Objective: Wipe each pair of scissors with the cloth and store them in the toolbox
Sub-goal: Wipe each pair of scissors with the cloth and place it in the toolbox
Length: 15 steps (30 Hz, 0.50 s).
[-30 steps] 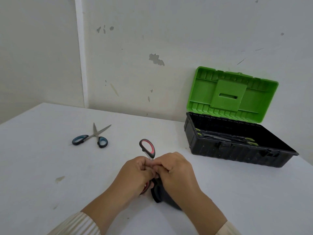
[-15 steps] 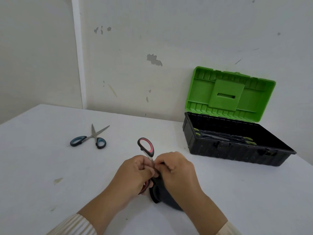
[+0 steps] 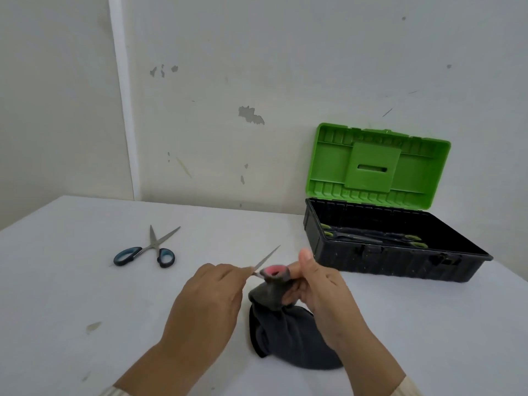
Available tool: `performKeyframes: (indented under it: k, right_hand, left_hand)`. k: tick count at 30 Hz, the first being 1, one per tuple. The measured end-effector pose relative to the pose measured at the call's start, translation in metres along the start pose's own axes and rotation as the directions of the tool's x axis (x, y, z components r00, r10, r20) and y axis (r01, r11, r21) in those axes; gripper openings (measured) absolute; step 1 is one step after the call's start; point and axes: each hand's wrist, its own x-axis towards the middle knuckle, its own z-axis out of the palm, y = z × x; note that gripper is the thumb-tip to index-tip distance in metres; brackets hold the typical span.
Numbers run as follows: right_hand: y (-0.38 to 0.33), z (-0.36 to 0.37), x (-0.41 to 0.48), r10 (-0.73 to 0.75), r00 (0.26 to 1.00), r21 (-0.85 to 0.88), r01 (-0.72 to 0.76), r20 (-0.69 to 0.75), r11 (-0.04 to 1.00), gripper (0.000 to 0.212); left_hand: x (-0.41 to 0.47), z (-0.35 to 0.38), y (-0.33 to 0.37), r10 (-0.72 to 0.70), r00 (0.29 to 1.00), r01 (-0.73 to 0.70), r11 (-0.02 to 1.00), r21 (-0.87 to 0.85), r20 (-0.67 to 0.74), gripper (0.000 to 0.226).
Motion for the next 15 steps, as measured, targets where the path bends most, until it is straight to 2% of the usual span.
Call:
performKeyframes:
  k: [2, 4, 5, 6, 7, 8, 9, 10, 12, 13, 15]
  right_hand:
    - [-0.003, 0.001, -0.001, 0.050, 0.996, -0.021, -0.048, 0.079, 0.999, 0.052]
    - [-0.005, 0.002, -0.002, 0.055, 0.992, -0.097, -0.045, 0.113, 0.994, 0.037]
    - [-0.005, 0.003, -0.002, 0.052, 0.992, -0.141, -0.035, 0.115, 0.989, 0.031]
    - [-0.004, 0.003, -0.002, 0.051, 0.993, -0.172, -0.033, 0.106, 0.985, 0.026]
    - [-0.003, 0.002, -0.001, 0.050, 0.995, -0.187, -0.032, 0.092, 0.982, 0.021]
    - [-0.003, 0.002, -0.001, 0.046, 0.996, -0.192, -0.031, 0.078, 0.981, 0.019]
    - [-0.003, 0.002, -0.001, 0.041, 0.997, -0.198, -0.026, 0.071, 0.980, 0.020]
    - [-0.004, 0.002, -0.001, 0.036, 0.997, -0.214, -0.021, 0.067, 0.977, 0.021]
    - [-0.004, 0.001, -0.001, 0.011, 0.998, -0.288, 0.007, 0.060, 0.958, 0.022]
    - [-0.003, 0.001, -0.001, -0.013, 0.998, -0.351, 0.034, 0.060, 0.936, 0.021]
    - [-0.001, 0.001, 0.000, -0.050, 0.996, -0.468, 0.079, 0.075, 0.880, 0.021]
  left_hand:
    - [0.000, 0.004, -0.005, 0.022, 1.000, -0.022, 1.000, 0.014, -0.001, 0.025]
    - [0.000, 0.005, -0.005, 0.015, 1.000, -0.015, 1.000, 0.010, -0.018, 0.021]
    - [0.002, 0.003, -0.002, -0.045, 0.999, 0.044, 0.998, -0.036, -0.024, 0.019]
    - [0.004, -0.001, 0.002, -0.173, 0.985, 0.169, 0.978, -0.125, -0.024, 0.015]
    - [0.008, -0.005, 0.005, -0.349, 0.937, 0.343, 0.912, -0.225, 0.011, 0.013]
    - [0.011, -0.007, 0.008, -0.522, 0.845, 0.529, 0.783, -0.328, 0.118, 0.019]
    - [0.014, -0.008, 0.007, -0.632, 0.729, 0.679, 0.614, -0.403, 0.264, 0.022]
    - [0.016, -0.009, 0.004, -0.657, 0.634, 0.763, 0.447, -0.466, 0.408, 0.020]
    - [0.019, -0.014, -0.001, -0.577, 0.489, 0.852, 0.157, -0.499, 0.654, 0.010]
    - [0.019, -0.016, -0.002, -0.524, 0.448, 0.872, 0.078, -0.483, 0.724, 0.010]
    - [0.019, -0.018, -0.004, -0.487, 0.422, 0.883, 0.031, -0.468, 0.765, 0.013]
